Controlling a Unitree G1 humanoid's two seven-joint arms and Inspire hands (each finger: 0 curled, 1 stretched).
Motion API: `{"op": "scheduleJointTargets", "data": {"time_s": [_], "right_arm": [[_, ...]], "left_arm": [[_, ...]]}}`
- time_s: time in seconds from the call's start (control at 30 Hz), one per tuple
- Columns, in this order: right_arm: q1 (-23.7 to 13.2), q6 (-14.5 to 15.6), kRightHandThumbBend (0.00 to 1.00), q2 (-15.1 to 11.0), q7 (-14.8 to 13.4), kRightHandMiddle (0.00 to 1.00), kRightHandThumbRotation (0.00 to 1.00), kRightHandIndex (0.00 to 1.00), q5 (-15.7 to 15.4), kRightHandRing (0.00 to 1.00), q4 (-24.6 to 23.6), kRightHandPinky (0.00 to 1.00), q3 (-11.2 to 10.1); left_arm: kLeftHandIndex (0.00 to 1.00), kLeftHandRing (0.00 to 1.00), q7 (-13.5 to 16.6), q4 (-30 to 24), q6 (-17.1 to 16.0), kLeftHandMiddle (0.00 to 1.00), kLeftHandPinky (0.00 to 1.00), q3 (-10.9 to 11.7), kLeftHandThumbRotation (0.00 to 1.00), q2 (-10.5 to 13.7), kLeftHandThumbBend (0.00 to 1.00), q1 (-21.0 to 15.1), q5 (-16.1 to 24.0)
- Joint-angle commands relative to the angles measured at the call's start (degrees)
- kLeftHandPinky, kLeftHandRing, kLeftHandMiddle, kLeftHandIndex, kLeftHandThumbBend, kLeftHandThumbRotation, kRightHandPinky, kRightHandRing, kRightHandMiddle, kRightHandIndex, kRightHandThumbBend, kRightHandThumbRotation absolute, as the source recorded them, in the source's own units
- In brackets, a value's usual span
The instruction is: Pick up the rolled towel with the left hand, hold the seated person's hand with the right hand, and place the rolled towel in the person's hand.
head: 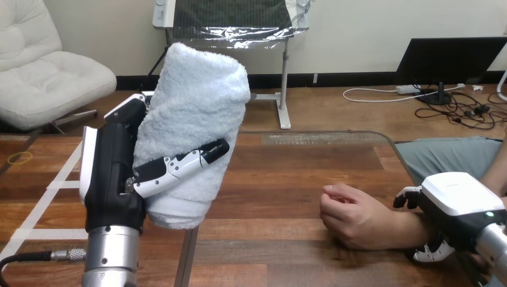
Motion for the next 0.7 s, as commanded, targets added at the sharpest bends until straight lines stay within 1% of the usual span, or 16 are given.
{"op": "scheduleJointTargets", "data": {"time_s": [0.0, 0.13, 0.27, 0.4, 0.67], "right_arm": [[-1.8, 2.3, 1.0, 1.8, 2.6, 0.75, 0.13, 0.75, -0.3, 0.75, 3.3, 0.66, 2.6], [-2.2, 2.7, 1.0, 1.6, 3.3, 0.75, 0.14, 0.75, -0.7, 0.74, 3.5, 0.64, 3.2], [-2.9, 3.9, 1.0, 1.8, 5.5, 0.75, 0.16, 0.74, -0.3, 0.74, 4.0, 0.64, 3.5], [-3.2, 4.2, 1.0, 1.7, 6.6, 0.74, 0.18, 0.74, 0.1, 0.74, 4.2, 0.63, 3.6], [-3.9, 3.8, 1.0, 1.6, 6.7, 0.72, 0.17, 0.71, 0.3, 0.7, 5.7, 0.59, 4.1]], "left_arm": [[0.36, 0.24, -0.1, -1.7, -1.6, 0.3, 0.18, 0.6, 0.0, 0.1, 0.48, -2.3, -1.0], [0.36, 0.24, -0.2, -1.6, -1.9, 0.3, 0.18, 0.8, 0.0, 0.2, 0.49, -2.4, -1.3], [0.36, 0.23, -0.4, -1.2, -2.8, 0.3, 0.18, 1.1, 0.0, 0.6, 0.48, -2.6, -1.1], [0.36, 0.23, -0.4, -1.2, -2.8, 0.29, 0.18, 1.3, 0.0, 0.5, 0.49, -2.7, -1.2], [0.36, 0.23, -0.7, -1.0, -2.9, 0.29, 0.17, 1.5, 0.0, 0.5, 0.48, -2.9, -2.0]]}}
